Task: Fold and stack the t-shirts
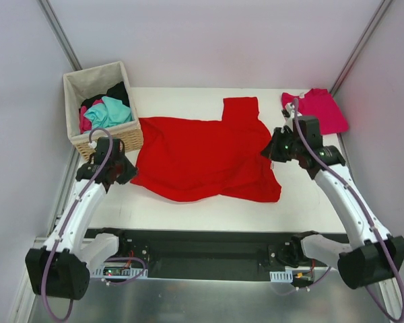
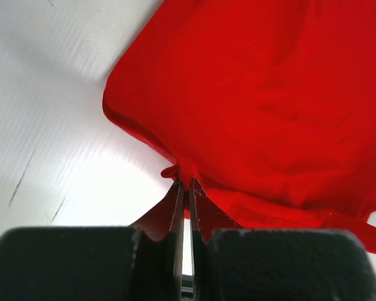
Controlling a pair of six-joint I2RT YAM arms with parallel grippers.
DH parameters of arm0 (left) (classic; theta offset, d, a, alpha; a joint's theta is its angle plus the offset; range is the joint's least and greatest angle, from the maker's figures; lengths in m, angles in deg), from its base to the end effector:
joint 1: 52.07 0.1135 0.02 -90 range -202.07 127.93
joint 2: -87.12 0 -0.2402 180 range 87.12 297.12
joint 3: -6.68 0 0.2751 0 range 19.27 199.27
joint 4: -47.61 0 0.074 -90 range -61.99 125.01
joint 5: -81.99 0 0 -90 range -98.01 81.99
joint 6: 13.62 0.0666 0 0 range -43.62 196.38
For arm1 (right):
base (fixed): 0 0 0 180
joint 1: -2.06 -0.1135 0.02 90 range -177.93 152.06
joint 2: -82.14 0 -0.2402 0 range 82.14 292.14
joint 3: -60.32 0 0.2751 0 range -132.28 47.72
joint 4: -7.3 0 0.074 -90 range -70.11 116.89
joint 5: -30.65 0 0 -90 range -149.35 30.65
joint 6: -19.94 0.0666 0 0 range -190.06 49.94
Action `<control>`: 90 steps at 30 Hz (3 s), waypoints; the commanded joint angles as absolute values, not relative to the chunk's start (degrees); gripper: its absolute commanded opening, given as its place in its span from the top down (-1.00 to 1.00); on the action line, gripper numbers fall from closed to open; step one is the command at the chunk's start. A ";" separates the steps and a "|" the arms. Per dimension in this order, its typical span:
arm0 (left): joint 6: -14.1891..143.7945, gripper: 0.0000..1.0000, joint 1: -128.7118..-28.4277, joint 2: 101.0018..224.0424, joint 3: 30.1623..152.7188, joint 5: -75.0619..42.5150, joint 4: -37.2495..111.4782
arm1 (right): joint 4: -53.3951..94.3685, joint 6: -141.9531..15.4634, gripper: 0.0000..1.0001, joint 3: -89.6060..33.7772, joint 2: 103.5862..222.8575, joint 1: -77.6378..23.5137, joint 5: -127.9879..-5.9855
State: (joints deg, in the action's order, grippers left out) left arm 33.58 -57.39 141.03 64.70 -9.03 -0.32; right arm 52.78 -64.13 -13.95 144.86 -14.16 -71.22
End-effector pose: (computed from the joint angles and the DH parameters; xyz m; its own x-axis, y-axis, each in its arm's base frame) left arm 0.2531 -0.0248 0.2300 -0.5775 -0.6285 -0.5210 -0.3910 0.7732 -0.4993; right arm 0.2793 0.0955 0.3044 -0.5783 -0.0629 -0.8134 -0.3795 0.9033 0.1999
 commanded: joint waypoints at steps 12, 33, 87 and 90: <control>30.94 1.00 -56.12 159.27 71.65 -0.01 8.29 | 42.13 -64.26 0.99 -31.46 170.82 -13.85 -77.19; 30.68 1.00 -48.73 161.82 68.23 -5.98 18.37 | 35.54 -62.94 0.99 -28.40 176.80 -11.29 -77.28; 32.35 -0.86 -63.85 154.88 55.57 -10.30 26.66 | 31.14 -55.74 -0.99 7.55 165.55 -22.91 -56.54; 32.52 -0.86 -63.85 155.41 56.10 -10.21 26.57 | 33.51 -55.30 -0.99 9.31 163.45 -20.71 -55.74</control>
